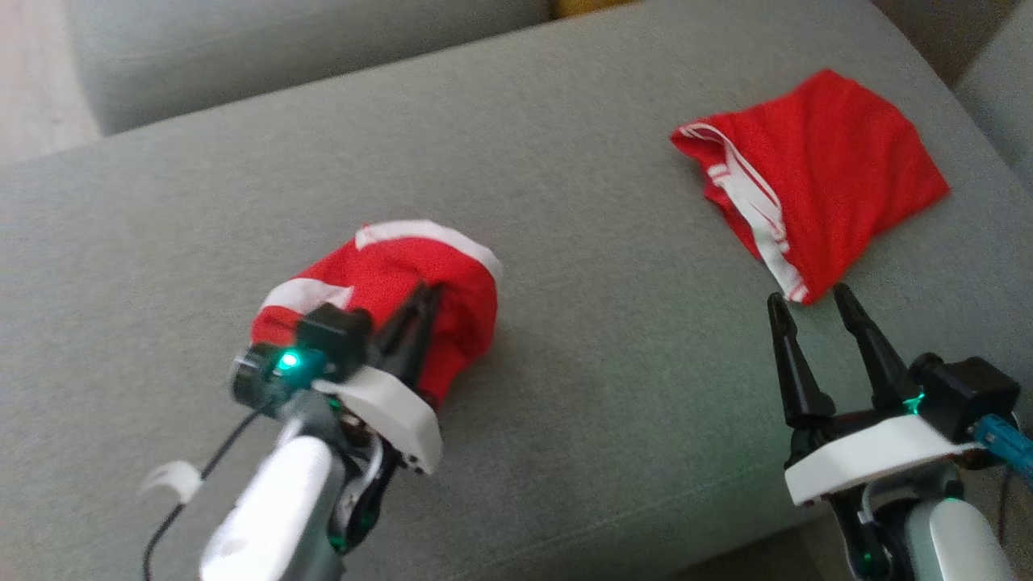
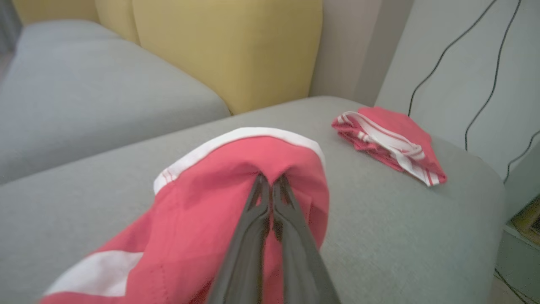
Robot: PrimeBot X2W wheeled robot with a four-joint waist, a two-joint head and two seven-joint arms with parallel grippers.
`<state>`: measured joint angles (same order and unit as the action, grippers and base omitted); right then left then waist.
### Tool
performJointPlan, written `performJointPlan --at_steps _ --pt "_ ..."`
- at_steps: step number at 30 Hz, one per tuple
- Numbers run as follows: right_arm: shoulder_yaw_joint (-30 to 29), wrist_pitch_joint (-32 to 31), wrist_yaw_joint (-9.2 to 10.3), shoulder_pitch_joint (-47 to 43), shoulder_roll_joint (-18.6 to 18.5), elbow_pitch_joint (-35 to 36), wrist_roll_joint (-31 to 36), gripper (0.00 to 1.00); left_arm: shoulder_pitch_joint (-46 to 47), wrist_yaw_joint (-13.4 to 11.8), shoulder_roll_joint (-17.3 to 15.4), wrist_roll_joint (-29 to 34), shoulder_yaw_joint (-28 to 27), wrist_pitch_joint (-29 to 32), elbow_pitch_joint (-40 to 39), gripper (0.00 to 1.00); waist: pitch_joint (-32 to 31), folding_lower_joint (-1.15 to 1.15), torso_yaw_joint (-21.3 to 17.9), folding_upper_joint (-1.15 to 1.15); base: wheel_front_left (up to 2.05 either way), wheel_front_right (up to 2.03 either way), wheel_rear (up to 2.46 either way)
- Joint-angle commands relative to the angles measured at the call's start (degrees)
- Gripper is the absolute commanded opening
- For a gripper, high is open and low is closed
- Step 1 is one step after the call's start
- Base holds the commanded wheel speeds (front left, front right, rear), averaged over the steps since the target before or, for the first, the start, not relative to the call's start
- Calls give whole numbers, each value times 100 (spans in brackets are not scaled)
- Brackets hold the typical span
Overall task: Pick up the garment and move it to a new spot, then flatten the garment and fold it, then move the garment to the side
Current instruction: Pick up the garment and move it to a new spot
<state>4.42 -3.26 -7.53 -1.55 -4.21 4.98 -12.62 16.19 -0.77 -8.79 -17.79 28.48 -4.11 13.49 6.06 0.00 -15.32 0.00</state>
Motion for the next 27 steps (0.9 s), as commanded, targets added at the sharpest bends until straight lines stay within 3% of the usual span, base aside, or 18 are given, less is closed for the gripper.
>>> performJointPlan --at_steps 1,4,5,6,7,14,22,27 --pt "134 55 4 270 -25 173 -24 100 332 24 -34 30 -166 -23 -128 0 228 0 -233 0 0 0 0" --pt "159 119 4 318 -5 101 -68 100 462 177 92 17 0 -65 361 0 309 0 -311 0 0 0 0" --pt "161 136 4 332 0 76 -79 100 497 205 133 5 29 -106 493 22 316 0 -319 0 0 0 0" --pt "162 149 4 341 4 56 -84 100 519 228 175 -18 50 -149 602 72 320 0 -320 0 0 0 0" --pt "157 161 4 350 6 37 -85 100 547 249 203 -19 79 -198 694 100 322 0 -315 0 0 0 0" --pt "131 191 4 381 -28 -22 -50 100 521 248 333 -125 86 -691 797 100 151 0 -37 0 0 0 0" --pt "57 135 4 350 -122 28 8 100 143 -373 87 -185 -526 -974 64 100 -82 0 548 0 0 0 0" --pt "29 114 4 332 -166 48 28 100 -112 -618 -192 -264 -951 -1025 -187 100 -179 0 917 0 0 0 0"
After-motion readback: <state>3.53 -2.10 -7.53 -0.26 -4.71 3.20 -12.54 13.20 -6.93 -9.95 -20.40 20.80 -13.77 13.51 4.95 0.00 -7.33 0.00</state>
